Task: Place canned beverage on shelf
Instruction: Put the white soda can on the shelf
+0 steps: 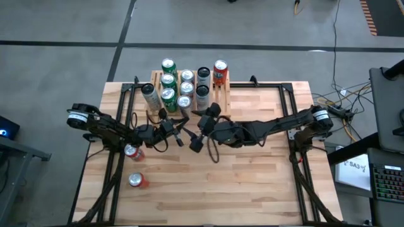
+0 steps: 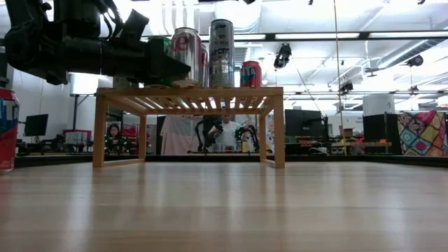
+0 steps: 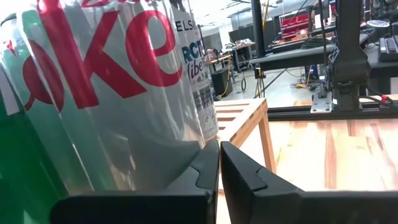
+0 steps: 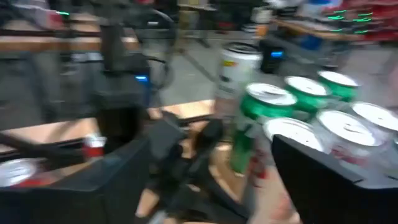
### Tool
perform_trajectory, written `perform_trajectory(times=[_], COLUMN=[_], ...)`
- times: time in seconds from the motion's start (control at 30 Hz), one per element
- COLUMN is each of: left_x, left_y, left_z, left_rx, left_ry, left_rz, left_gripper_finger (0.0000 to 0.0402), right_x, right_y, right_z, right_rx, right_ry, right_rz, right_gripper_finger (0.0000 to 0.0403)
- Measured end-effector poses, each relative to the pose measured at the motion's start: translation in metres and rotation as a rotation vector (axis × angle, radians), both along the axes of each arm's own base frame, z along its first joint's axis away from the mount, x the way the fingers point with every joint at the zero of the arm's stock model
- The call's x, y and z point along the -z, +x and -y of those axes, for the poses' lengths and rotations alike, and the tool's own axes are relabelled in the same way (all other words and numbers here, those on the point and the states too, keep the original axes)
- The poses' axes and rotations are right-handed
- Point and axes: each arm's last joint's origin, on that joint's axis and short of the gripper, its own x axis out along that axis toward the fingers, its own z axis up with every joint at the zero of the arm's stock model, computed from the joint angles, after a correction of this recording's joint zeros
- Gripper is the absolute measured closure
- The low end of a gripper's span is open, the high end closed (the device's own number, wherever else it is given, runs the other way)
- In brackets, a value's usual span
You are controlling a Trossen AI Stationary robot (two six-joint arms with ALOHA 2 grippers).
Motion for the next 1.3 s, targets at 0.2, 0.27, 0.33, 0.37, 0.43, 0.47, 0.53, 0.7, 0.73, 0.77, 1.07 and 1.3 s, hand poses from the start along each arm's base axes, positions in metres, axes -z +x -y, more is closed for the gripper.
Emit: perform_trajectory(times=[0.2,0.27,0.33,0.37,0.43,0.47,0.53,0.7,0.73,0.77,1.07,1.3], left_x=[0.001,0.001,0.001,0.001,0.001,0.001,0.001,0.001,0.001,0.001,0.002,0.002], left_y=[0.000,0.000,0.000,0.000,0.000,0.000,0.000,0.000,0.000,0.000,0.000,0.000], left_z=[0.000,0.000,0.000,0.000,0.000,0.000,0.000,0.000,0.000,0.000,0.000,-0.003], left_rx=[-0.003,-0.004,-0.007,-0.007,-0.007,-0.007,-0.008,-0.009,-0.009,-0.009,-0.012,-0.023], left_ry=[0.023,0.023,0.023,0.023,0.024,0.025,0.026,0.025,0.025,0.025,0.026,0.026], left_rz=[-0.021,-0.024,-0.025,-0.025,-0.026,-0.027,-0.027,-0.027,-0.027,-0.027,-0.034,-0.034], left_gripper_finger=[0.0402,0.0402,0.0402,0.0402,0.0402,0.0402,0.0402,0.0402,0.0402,0.0402,0.0402,0.0401], right_x=[-0.013,-0.014,-0.015,-0.016,-0.017,-0.016,-0.017,-0.019,-0.020,-0.020,-0.020,-0.020], right_y=[-0.010,-0.012,-0.012,-0.013,-0.013,-0.013,-0.013,-0.013,-0.013,-0.013,-0.013,-0.013], right_z=[0.018,0.025,0.029,0.030,0.030,0.030,0.031,0.031,0.031,0.031,0.031,0.031], right_rx=[-0.088,-0.099,-0.111,-0.118,-0.118,-0.116,-0.114,-0.116,-0.116,-0.116,-0.119,-0.121], right_ry=[0.082,0.092,0.089,0.073,0.049,0.047,0.041,0.023,0.022,0.022,0.008,-0.005], right_rz=[0.000,-0.008,-0.017,-0.021,-0.026,-0.028,-0.033,-0.040,-0.045,-0.045,-0.058,-0.064], right_gripper_finger=[0.0213,0.0274,0.0339,0.0367,0.0382,0.0385,0.0391,0.0394,0.0394,0.0394,0.0394,0.0394])
